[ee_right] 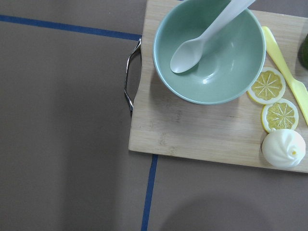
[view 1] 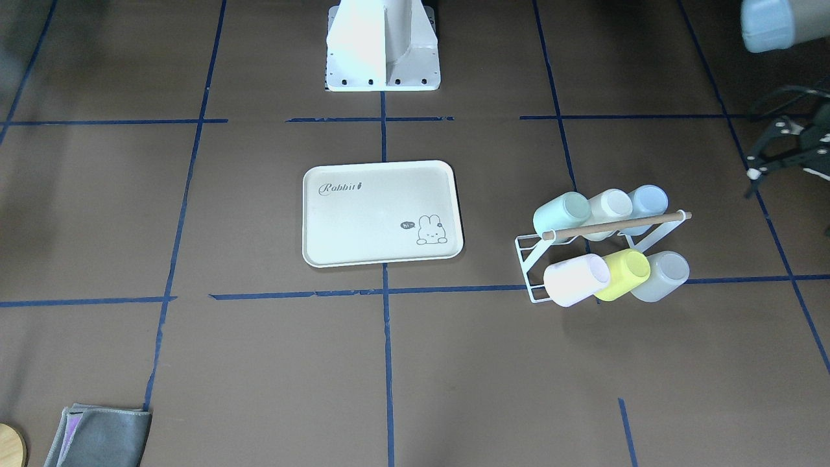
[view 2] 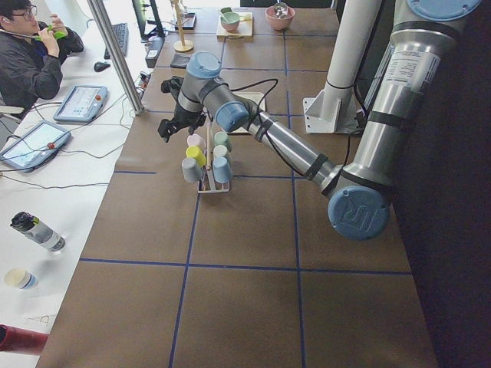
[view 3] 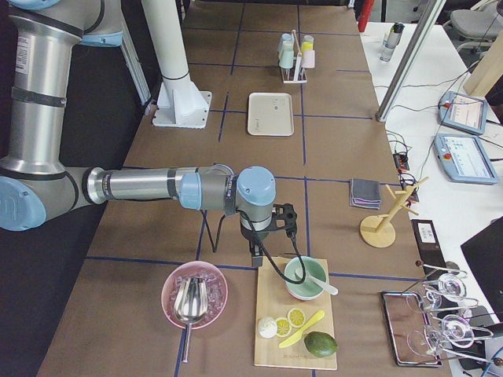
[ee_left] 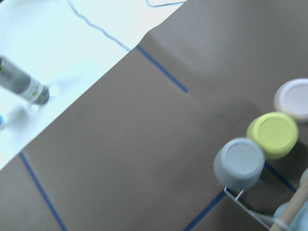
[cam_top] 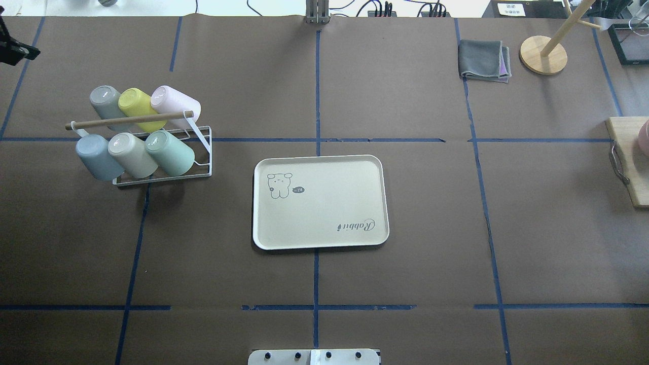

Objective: Pick up and place green cup on tray

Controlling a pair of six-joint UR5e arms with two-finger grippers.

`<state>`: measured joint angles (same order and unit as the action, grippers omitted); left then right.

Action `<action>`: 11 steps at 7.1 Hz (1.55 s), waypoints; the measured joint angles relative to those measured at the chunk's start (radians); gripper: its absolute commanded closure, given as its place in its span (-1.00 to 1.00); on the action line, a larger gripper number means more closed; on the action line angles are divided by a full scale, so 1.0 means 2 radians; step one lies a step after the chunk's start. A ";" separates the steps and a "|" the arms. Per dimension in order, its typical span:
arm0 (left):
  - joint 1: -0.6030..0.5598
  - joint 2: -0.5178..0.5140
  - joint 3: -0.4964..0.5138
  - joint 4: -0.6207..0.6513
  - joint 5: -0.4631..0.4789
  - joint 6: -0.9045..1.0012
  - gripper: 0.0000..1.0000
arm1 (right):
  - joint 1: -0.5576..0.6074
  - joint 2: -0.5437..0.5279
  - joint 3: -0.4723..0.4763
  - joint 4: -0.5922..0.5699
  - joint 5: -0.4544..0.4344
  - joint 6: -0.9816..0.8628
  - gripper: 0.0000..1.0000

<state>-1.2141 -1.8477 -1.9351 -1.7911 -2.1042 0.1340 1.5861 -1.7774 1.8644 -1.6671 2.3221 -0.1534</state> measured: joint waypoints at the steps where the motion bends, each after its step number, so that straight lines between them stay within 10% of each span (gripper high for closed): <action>1: 0.049 -0.014 -0.019 0.023 0.033 0.003 -1.00 | 0.000 -0.001 0.000 0.000 0.000 0.000 -1.00; 11: 0.359 -0.130 -0.086 0.424 0.491 0.286 -1.00 | 0.000 -0.007 -0.005 -0.001 0.000 -0.001 -1.00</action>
<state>-0.4952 -2.1077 -2.1062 -0.9426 -1.1216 0.7054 1.5861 -1.7919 1.8538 -1.6689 2.3228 -0.1549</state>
